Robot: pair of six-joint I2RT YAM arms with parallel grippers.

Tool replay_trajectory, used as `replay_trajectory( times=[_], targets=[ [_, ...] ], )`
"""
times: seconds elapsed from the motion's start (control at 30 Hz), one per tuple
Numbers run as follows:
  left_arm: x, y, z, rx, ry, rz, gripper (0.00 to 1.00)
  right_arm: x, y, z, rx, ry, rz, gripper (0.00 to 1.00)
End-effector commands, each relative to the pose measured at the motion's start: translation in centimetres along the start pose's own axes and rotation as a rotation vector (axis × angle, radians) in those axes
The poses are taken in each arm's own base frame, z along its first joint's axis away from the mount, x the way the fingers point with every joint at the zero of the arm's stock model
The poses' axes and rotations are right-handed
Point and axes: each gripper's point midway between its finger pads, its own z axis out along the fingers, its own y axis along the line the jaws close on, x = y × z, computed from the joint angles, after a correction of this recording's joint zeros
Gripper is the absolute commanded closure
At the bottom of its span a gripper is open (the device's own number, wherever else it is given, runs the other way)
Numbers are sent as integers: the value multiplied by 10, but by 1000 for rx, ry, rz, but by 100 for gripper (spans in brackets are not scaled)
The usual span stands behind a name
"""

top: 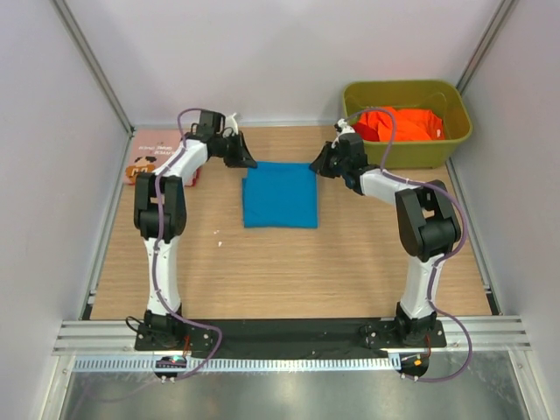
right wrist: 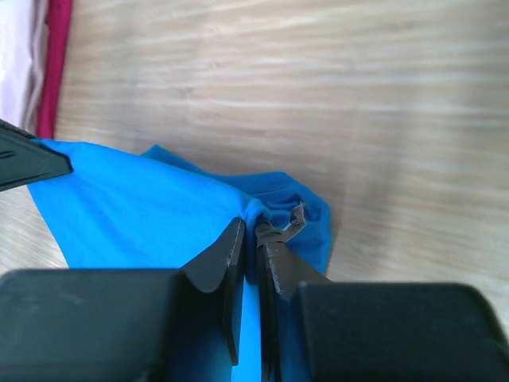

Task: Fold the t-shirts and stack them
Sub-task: Fold the tshirt

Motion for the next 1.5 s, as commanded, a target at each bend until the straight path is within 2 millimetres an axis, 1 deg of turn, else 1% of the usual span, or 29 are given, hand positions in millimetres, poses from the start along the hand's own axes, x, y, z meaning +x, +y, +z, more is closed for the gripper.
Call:
replay_trajectory(
  times=[0.0, 0.1, 0.13, 0.2, 0.27, 0.3, 0.33, 0.37, 0.43, 0.47, 0.5, 0.53, 0.57, 0.67, 0.7, 0.73, 0.77, 0.83, 0.9, 0.93, 0.97, 1.0, 1.03, 1.07, 1.13, 1.17, 1.23, 1.33, 1.47],
  targets=[
    [-26, 2, -19, -46, -108, 14, 100, -42, 22, 0, -53, -137, -33, 84],
    [-24, 24, -12, -55, -112, -28, 100, -41, 22, 12, -61, -128, -22, 83],
    [-20, 37, -8, -69, -105, -50, 100, -36, 18, 18, -54, -116, -18, 83],
    [-18, 47, -2, -70, -103, -61, 100, -37, 20, 25, -69, -124, -31, 83],
    [-16, 60, 3, -86, -105, -77, 100, -32, 12, 34, -57, -114, -45, 83],
    [-16, 64, 4, -96, -112, -81, 100, -38, 14, 37, -56, -127, -52, 83],
    [-16, 72, 6, -101, -112, -93, 100, -31, 7, 42, -37, -103, -52, 82],
    [-17, 74, 6, -100, -113, -97, 100, -31, 7, 44, -37, -101, -67, 81],
    [-21, 76, 7, -91, -124, -101, 100, -31, 6, 46, -36, -98, -69, 77],
    [-22, 75, 7, -87, -125, -105, 100, -31, 6, 47, -35, -97, -71, 68],
    [-23, 74, 6, -84, -126, -103, 98, -32, 5, 47, -27, -96, -71, 63],
    [-24, 73, 5, -86, -129, -102, 94, -34, 5, 45, -22, -92, -73, 60],
    [-25, 73, 3, -95, -128, -94, 85, -36, 6, 44, -19, -91, -79, 57],
    [-32, 69, -11, -133, -151, -74, 73, -43, 12, 32, -12, -83, -97, 53],
    [-40, 63, -21, -148, -175, -66, 70, -49, 18, 25, -17, -87, -103, 53],
    [-45, 67, -28, -196, -200, -66, 69, -42, 16, 21, -9, -46, -98, 53],
    [-51, 63, -40, -222, -225, -73, 67, -37, 18, 15, -11, -21, -101, 53],
    [-56, 61, -51, -265, -249, -78, 64, -27, 21, 9, -25, 12, -109, 53],
    [-56, 58, -59, -285, -263, -84, 64, -9, 24, 3, -43, 62, -117, 55],
    [-56, 48, -65, -272, -269, -78, 65, -8, 33, -4, -58, 59, -130, 56],
    [-54, 42, -65, -252, -264, -74, 65, -3, 35, -7, -63, 69, -136, 59],
    [-50, 39, -63, -250, -255, -69, 66, 10, 32, -11, -62, 95, -133, 60],
    [-43, 31, -60, -243, -239, -55, 69, 13, 37, -14, -78, 101, -137, 61],
    [-38, 27, -56, -231, -226, -49, 74, 15, 40, -17, -86, 104, -138, 64],
    [-24, 19, -45, -193, -193, -42, 80, 25, 39, -18, -89, 123, -136, 66],
    [-17, 23, -37, -188, -171, -54, 87, 30, 38, -17, -86, 134, -132, 67],
    [-8, 27, -28, -176, -140, -77, 91, 39, 36, -16, -90, 155, -119, 68],
    [4, 48, -11, -214, -107, -108, 92, 52, 28, -14, -77, 177, -107, 69],
    [2, 75, 6, -277, -80, -122, 92, 73, 13, -14, -48, 209, -83, 69]
  ],
)
